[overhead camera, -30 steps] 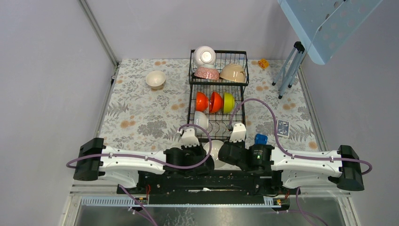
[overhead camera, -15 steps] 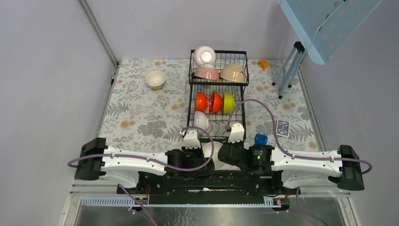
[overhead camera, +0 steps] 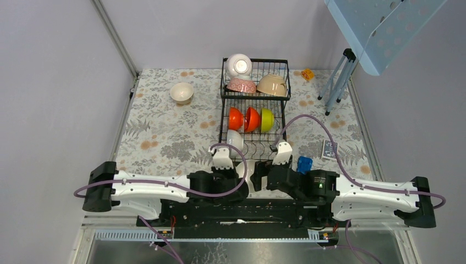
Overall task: Unload the bowls from the dish rack
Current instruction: Place the bowl at the center of the board.
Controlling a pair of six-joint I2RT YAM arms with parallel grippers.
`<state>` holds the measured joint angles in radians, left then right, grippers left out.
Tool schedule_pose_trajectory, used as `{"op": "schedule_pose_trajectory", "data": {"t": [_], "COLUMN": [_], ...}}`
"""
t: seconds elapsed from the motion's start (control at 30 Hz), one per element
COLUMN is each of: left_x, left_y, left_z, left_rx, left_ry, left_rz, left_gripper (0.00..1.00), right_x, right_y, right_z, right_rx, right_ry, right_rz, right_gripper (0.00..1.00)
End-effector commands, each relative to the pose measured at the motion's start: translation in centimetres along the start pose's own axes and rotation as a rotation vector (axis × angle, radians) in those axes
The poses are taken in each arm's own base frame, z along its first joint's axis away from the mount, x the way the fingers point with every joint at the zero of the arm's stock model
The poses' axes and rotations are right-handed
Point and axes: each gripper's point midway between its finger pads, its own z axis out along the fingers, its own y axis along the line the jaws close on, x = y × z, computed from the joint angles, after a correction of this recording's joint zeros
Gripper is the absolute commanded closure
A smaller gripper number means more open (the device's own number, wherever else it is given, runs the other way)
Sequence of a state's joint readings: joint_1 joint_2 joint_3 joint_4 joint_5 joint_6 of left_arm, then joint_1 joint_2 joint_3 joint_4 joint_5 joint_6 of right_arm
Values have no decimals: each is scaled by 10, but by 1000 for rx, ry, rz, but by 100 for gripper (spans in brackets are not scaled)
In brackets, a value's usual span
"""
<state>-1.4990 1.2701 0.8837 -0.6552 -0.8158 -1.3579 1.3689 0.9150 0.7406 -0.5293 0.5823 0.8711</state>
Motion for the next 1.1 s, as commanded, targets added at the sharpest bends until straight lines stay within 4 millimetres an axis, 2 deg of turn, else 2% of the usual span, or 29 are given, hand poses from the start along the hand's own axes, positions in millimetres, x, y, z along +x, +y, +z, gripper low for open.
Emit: {"op": "schedule_pose_trajectory", "data": {"t": [0.0, 0.13, 0.23, 0.37, 0.53, 0.77, 1.0, 1.07], "left_x": [-55, -84, -116, -158, -192, -221, -240, -246], "left_y": [-24, -3, 21, 54, 89, 127, 190, 212], "left_z": [-15, -18, -22, -26, -18, 12, 50, 59], "left_rx": [78, 44, -2, -49, -110, -136, -242, -279], "left_ry": [-115, -169, -217, -282, -318, -300, -307, -320], "left_rz": [-111, -114, -124, -180, -230, -377, -588, -645], "left_gripper": [100, 100, 100, 100, 100, 100, 100, 100], "right_x": [-19, -35, -46, -45, -30, -12, 12, 19], "right_y": [8, 11, 19, 21, 27, 37, 37, 29], "right_z": [-19, -43, -59, -65, -52, -29, -6, 1], "right_rx": [-68, -154, -272, -355, -413, -427, -435, -401], "right_ry": [-35, -66, -118, -162, -172, -156, -132, -124], "right_rz": [12, -6, -50, -96, -124, -153, -87, -51], "right_gripper": [0, 0, 0, 0, 0, 0, 0, 1]}}
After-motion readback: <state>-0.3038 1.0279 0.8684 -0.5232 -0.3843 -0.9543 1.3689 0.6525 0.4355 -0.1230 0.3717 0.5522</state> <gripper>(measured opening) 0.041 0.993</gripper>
